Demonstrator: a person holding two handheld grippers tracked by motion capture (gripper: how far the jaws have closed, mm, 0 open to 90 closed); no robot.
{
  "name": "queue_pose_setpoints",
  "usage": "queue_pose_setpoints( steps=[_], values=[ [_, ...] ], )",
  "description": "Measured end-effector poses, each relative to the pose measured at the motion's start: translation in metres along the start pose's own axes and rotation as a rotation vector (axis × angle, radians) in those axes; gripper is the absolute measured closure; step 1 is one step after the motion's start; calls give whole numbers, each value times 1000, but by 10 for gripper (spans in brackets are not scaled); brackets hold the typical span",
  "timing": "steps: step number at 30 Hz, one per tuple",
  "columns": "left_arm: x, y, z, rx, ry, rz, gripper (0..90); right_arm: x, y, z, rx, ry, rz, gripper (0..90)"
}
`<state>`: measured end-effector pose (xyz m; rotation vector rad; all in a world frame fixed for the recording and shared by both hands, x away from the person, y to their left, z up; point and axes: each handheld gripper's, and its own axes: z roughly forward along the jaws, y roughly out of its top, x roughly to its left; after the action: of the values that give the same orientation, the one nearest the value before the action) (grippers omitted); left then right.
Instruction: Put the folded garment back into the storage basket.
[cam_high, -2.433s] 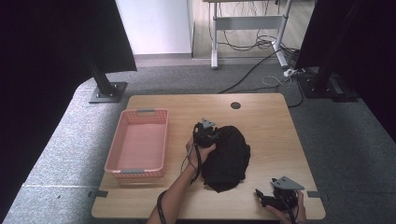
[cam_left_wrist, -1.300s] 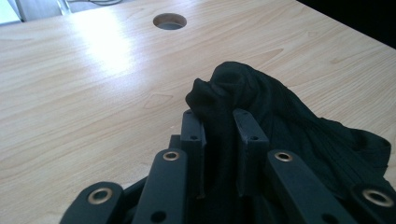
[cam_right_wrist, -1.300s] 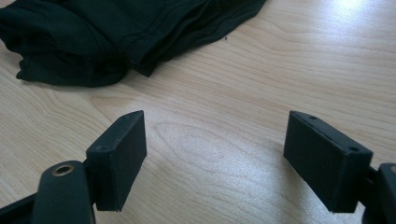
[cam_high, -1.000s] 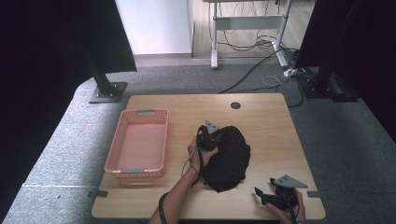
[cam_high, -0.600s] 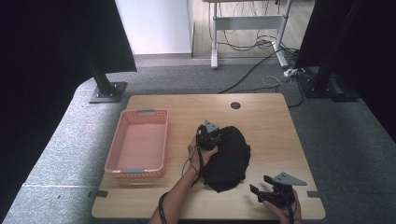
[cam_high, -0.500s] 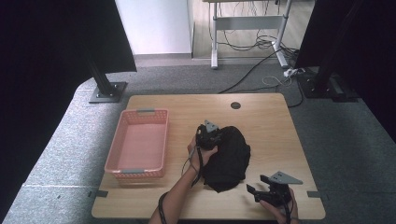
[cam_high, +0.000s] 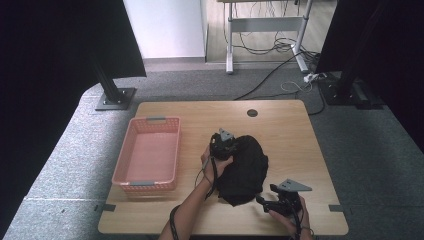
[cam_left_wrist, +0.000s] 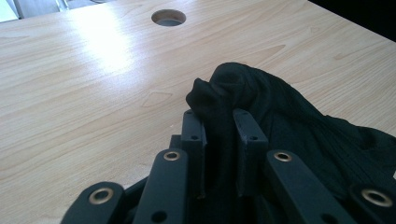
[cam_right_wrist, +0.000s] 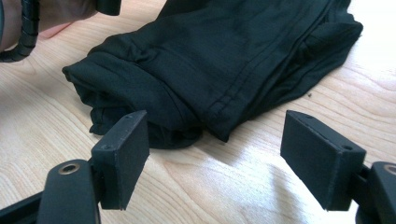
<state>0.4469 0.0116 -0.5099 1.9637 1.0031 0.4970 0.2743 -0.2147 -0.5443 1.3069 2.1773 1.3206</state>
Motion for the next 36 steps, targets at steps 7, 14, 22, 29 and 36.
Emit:
queue_pose_setpoints(
  steps=[7,14,22,29,36],
  values=[
    [1,-1,0,1,2,-1,764,8,7,10,25,-12,-46,231],
    [0,-1,0,2,3,-2,763,14,15,17,31,-22,-66,223],
    [-1,0,-1,-1,1,-2,763,20,21,27,41,-28,-83,215],
    [-2,-3,0,-2,0,-1,763,25,24,34,62,-57,-114,199],
    [-1,-4,-1,-3,1,-5,762,23,20,43,88,-82,-109,189]
  ],
)
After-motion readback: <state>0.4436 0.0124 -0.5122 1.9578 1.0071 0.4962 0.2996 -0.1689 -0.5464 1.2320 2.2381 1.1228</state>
